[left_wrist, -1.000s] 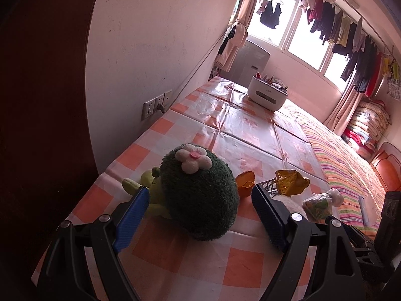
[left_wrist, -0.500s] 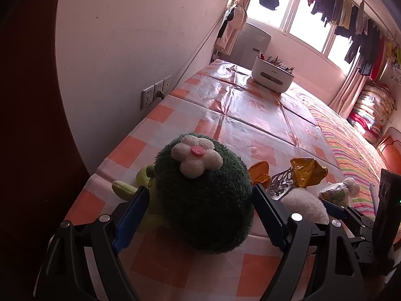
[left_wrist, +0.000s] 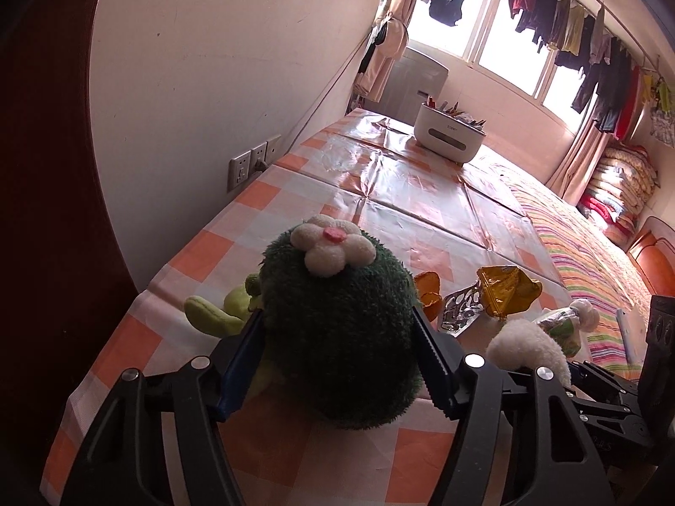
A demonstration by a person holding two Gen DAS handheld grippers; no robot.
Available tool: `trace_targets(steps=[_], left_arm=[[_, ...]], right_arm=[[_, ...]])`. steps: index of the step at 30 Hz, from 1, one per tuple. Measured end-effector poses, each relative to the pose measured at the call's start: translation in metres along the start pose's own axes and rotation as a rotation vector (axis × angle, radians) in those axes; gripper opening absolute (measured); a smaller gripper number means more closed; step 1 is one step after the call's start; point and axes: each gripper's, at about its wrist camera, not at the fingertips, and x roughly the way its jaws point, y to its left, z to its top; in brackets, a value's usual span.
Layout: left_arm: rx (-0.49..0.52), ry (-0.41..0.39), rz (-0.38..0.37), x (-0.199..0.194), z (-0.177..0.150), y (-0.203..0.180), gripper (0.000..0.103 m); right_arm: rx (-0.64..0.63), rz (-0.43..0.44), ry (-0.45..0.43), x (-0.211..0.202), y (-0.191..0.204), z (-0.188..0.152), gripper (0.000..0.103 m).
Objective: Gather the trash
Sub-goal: 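Grasp the green plush with the left tool while the right tool grasps the white fluffy plush, then carry both plush toys over the cream bin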
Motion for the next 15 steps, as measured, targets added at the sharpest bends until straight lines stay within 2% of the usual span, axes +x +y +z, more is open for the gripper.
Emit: trace_targets(steps=[6, 15], left_arm=[[0.04, -0.057, -0.011, -0.018, -0.004, -0.014, 0.065], [0.079, -0.071, -0.077, -0.029, -0.011, -0.04, 0.065]], right_arm=[[0.023, 0.015, -0.04, -0.024, -0.004, -0.007, 0.052], [0.049, -0.003, -0.063, -0.043, -0.019, -0.014, 0.052]])
